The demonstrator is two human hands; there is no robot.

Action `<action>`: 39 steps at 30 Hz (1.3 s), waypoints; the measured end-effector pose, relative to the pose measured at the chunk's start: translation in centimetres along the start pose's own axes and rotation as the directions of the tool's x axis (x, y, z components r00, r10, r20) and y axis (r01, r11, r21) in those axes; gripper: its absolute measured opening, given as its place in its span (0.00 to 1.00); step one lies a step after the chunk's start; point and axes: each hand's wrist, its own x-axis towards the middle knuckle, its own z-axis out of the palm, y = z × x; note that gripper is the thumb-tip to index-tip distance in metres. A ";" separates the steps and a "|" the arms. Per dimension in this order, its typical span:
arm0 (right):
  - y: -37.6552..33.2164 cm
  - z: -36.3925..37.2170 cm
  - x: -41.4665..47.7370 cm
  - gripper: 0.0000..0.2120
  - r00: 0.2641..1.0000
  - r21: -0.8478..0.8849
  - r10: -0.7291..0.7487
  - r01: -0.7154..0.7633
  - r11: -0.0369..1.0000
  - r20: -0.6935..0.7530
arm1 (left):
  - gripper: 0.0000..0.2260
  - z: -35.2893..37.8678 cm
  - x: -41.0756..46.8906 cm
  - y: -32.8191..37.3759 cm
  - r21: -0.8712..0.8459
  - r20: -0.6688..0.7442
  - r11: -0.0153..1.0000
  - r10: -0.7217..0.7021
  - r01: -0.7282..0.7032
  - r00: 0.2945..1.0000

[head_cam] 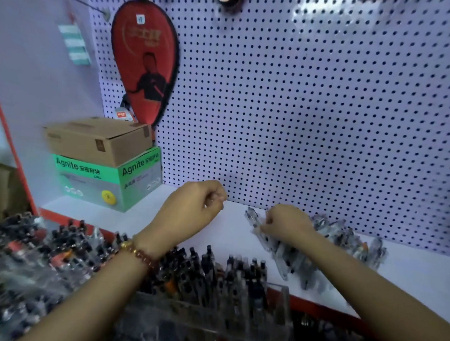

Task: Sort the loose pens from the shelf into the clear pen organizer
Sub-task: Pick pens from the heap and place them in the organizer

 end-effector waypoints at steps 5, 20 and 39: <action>-0.6 0.9 0.7 0.24 0.998 -0.104 0.060 -0.059 0.993 0.010 | 0.08 0.4 0.2 -0.5 -0.048 -0.025 0.999 -0.018 0.017 1.000; -4.5 -3.3 -1.9 0.08 0.947 0.825 -0.259 0.297 0.481 -0.190 | 0.13 0.5 0.4 -0.9 -0.310 0.030 0.951 -0.005 0.014 1.000; -1.4 2.0 0.4 0.17 0.995 -0.230 -0.100 0.098 0.968 0.003 | 0.13 0.3 0.5 -0.3 -0.410 -0.036 0.912 -0.046 0.027 0.998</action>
